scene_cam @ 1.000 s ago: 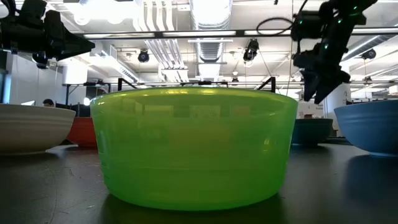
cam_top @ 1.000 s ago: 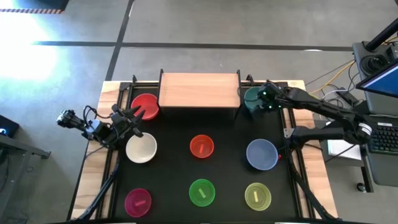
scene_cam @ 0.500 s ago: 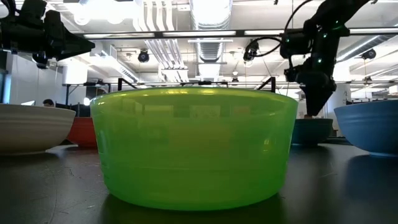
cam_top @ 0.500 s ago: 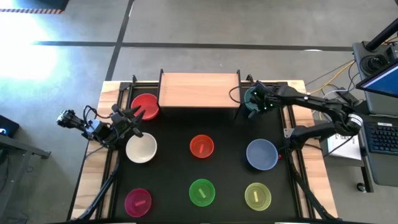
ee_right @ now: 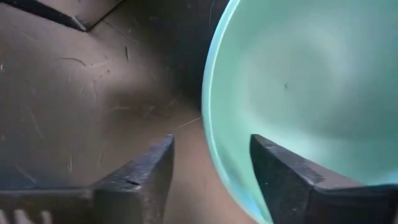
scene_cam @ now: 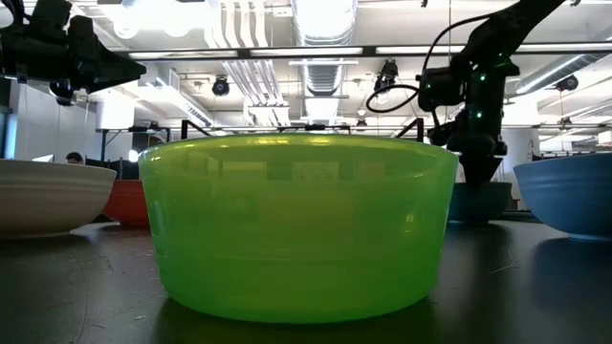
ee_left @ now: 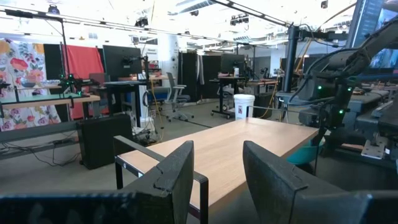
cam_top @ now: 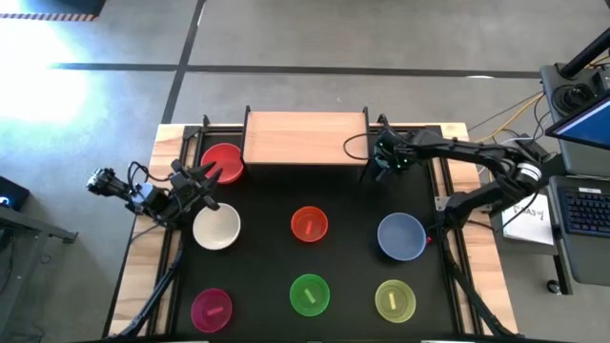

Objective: Place and stack bowls onto a shelf
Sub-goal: Put the dark blue bowl on the shelf

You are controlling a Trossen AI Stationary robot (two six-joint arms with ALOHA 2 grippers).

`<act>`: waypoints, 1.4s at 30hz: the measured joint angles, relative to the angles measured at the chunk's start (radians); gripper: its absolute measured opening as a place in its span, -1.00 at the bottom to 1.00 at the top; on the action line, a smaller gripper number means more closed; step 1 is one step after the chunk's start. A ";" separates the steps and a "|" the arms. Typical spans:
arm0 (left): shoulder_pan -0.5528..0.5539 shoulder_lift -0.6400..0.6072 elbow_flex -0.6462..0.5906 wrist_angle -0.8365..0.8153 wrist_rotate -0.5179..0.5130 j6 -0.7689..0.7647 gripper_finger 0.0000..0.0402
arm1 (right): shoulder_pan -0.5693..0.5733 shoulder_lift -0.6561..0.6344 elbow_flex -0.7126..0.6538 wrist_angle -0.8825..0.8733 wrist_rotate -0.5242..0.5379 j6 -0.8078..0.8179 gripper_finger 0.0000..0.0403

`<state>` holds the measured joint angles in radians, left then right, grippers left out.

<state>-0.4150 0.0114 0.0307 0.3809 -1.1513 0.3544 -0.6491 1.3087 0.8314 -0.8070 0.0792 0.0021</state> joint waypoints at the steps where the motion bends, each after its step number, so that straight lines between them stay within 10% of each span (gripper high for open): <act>1: 0.000 0.000 0.000 0.000 0.000 0.000 -0.39 | -0.002 0.003 0.000 0.005 0.000 -0.001 -0.10; 11: 0.000 0.000 0.000 0.000 0.000 0.000 -0.39 | -0.011 0.007 0.000 0.006 0.049 -0.023 -0.92; 27: 0.000 0.000 0.000 0.000 0.000 0.000 -0.39 | -0.011 -0.098 0.020 -0.028 0.131 0.003 -0.96; 42: 0.000 0.000 0.000 0.000 0.000 0.000 -0.39 | -0.008 -0.179 0.369 -0.053 0.238 -0.010 -0.96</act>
<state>-0.4152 0.0113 0.0307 0.3809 -1.1515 0.3542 -0.6571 1.1293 1.2001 -0.8598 0.3174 -0.0078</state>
